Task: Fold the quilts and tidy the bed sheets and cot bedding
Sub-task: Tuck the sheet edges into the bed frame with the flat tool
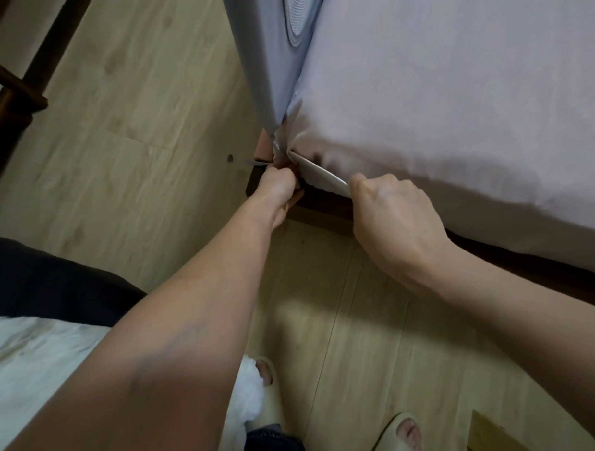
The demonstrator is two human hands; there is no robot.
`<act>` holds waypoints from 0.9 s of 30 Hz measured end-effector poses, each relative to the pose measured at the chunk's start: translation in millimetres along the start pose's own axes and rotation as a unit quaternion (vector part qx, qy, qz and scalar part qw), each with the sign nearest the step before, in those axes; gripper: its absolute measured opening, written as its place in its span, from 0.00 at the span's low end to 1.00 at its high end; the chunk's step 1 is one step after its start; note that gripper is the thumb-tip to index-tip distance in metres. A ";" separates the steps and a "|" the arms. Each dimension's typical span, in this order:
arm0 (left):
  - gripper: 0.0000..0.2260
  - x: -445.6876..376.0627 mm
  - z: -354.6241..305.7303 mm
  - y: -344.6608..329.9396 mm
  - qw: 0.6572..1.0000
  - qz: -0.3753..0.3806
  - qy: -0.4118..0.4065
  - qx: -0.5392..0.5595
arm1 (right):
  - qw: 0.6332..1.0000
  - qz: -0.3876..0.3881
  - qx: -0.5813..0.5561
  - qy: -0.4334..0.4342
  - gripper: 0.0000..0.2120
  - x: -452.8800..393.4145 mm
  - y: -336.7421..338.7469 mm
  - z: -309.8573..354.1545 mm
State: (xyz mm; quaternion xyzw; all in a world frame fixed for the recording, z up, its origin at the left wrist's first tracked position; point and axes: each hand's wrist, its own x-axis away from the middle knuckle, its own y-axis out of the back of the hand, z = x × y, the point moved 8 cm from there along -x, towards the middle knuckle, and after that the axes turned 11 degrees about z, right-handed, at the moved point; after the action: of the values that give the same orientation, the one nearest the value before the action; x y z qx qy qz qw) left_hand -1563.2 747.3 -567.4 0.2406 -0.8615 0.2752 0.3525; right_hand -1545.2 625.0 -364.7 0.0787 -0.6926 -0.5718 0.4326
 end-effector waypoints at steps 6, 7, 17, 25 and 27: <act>0.13 10.2 -2.5 -8.0 0.998 0.058 0.032 0.006 | 1.000 -0.027 -0.011 0.006 0.08 12.3 1.6 19.2; 0.13 14.3 -1.9 -10.1 0.997 0.065 0.044 -0.004 | 0.999 -0.029 -0.023 0.002 0.08 6.3 -0.5 20.9; 0.09 20.8 -37.1 51.5 0.977 -0.104 -0.040 -0.185 | 0.988 0.011 -0.153 -0.021 0.10 -61.9 -43.3 33.0; 0.13 9.5 -37.9 11.0 0.946 -0.011 -0.004 -0.325 | 0.993 -0.003 -0.116 -0.001 0.12 -68.8 -33.9 28.3; 0.13 9.8 -44.0 2.9 0.937 -0.011 -0.019 -0.348 | 0.992 0.002 -0.122 -0.007 0.13 -73.4 -35.2 26.8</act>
State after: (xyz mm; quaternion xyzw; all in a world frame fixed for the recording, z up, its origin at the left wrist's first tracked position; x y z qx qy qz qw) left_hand -1550.3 775.6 -534.7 0.1181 -0.9073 -0.0502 0.4005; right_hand -1532.2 676.9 -431.6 0.0197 -0.6206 -0.6518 0.4355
